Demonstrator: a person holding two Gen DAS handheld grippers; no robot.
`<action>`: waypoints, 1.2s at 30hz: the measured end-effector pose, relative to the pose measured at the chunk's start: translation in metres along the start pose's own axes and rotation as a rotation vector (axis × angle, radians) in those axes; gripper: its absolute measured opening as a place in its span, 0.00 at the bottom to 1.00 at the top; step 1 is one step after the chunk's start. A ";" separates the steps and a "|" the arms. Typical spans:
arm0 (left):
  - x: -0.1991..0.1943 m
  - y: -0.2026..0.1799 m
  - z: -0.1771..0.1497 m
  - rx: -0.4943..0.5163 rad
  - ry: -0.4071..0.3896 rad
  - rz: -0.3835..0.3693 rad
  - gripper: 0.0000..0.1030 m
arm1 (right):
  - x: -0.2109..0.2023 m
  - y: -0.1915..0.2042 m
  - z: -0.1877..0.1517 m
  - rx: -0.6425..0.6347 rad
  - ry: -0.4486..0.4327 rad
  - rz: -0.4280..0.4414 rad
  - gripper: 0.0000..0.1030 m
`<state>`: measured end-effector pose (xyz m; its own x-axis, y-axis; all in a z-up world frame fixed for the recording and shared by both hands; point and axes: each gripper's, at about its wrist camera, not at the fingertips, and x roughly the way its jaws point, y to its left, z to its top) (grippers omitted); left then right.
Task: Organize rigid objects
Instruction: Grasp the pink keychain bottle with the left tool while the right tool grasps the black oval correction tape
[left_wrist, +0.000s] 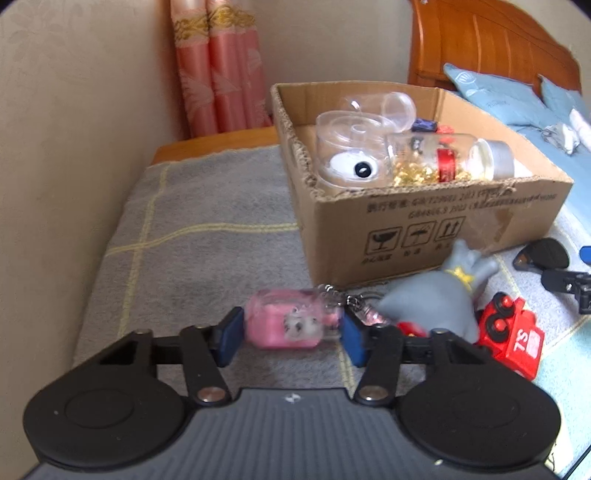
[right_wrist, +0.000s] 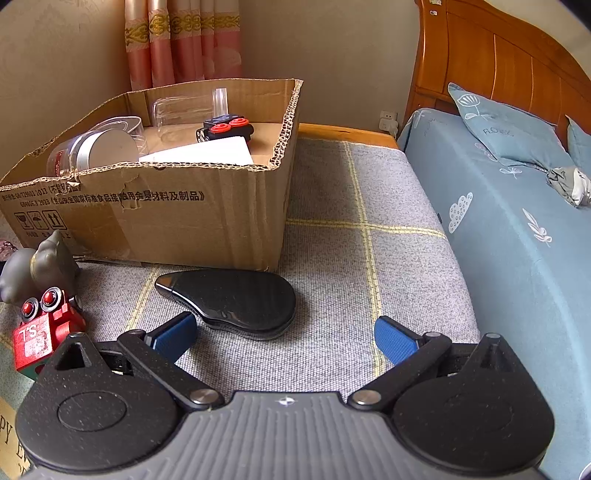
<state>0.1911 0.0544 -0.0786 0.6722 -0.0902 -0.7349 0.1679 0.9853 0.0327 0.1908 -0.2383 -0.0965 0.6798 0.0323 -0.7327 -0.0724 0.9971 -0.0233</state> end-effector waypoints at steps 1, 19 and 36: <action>0.000 0.001 0.000 -0.004 0.000 -0.005 0.48 | 0.000 0.000 0.000 0.001 -0.002 0.000 1.00; -0.010 0.009 -0.010 -0.050 0.018 -0.001 0.48 | 0.005 0.046 0.011 -0.064 -0.009 0.094 1.00; -0.008 0.010 -0.006 -0.052 0.028 -0.008 0.48 | 0.004 0.043 0.015 -0.089 -0.009 0.077 0.90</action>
<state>0.1830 0.0659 -0.0768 0.6508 -0.0947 -0.7533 0.1347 0.9909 -0.0083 0.2014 -0.1945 -0.0904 0.6760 0.1091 -0.7288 -0.1888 0.9816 -0.0282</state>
